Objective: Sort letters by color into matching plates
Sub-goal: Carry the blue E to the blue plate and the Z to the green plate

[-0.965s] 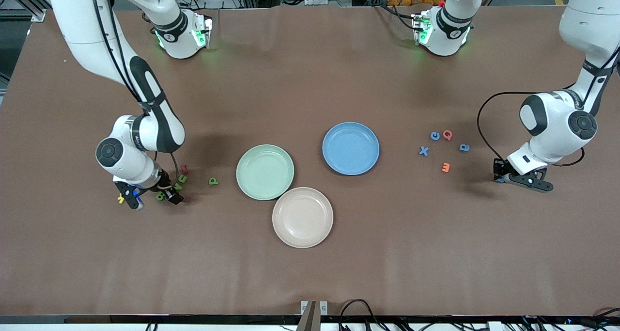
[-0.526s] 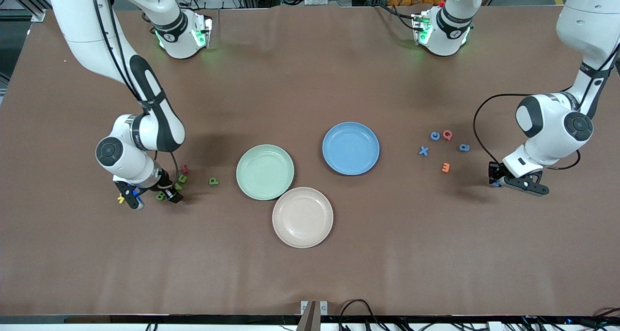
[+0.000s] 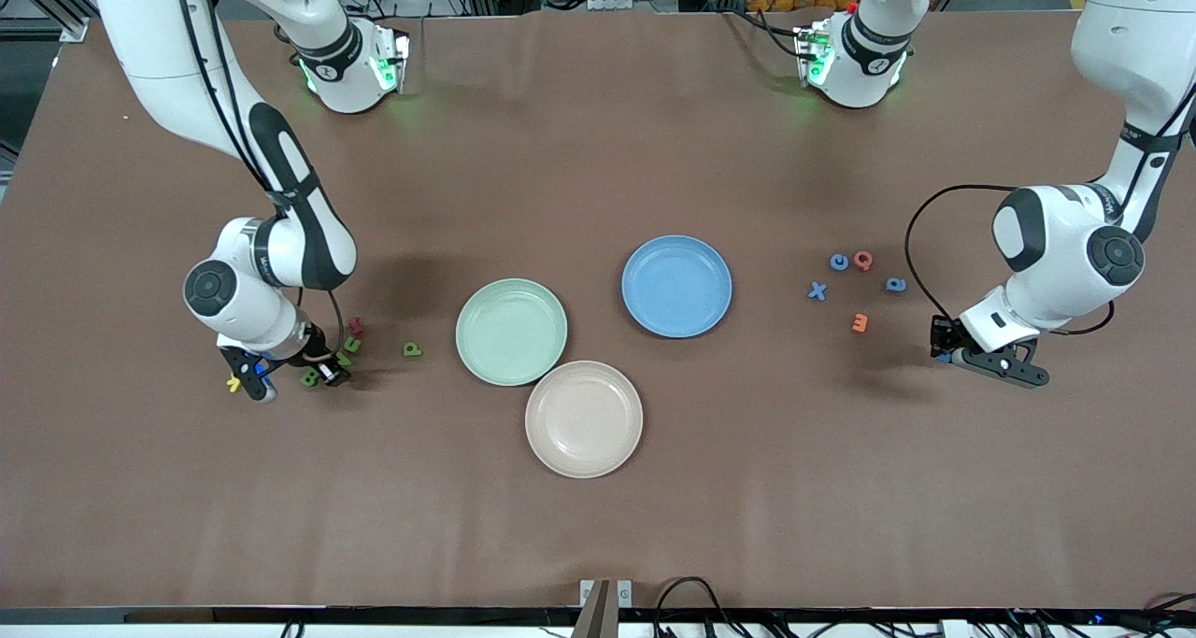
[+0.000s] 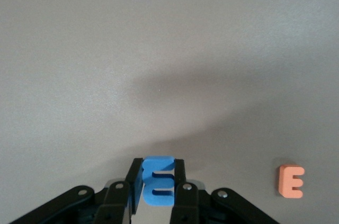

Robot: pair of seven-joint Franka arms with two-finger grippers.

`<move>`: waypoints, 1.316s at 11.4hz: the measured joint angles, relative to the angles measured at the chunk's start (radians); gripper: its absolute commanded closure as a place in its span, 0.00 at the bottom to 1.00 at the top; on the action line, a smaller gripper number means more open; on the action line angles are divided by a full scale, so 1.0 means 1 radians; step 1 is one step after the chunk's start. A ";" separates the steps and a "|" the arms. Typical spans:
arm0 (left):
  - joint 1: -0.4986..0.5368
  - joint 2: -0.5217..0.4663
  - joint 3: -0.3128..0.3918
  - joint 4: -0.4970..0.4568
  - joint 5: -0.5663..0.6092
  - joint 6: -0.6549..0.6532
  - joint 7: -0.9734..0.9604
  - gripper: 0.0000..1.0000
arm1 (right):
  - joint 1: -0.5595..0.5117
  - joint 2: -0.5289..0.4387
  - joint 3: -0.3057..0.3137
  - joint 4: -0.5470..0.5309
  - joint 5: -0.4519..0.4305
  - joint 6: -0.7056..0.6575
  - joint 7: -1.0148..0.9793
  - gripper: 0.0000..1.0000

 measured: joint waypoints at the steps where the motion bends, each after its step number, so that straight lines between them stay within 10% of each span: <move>1: 0.000 -0.005 -0.004 0.004 0.000 -0.011 -0.003 1.00 | 0.000 -0.006 0.000 -0.010 0.000 0.004 -0.005 0.57; 15: -0.115 -0.078 -0.113 0.058 0.000 -0.239 -0.314 1.00 | 0.002 -0.018 0.000 -0.024 0.000 0.009 -0.045 0.68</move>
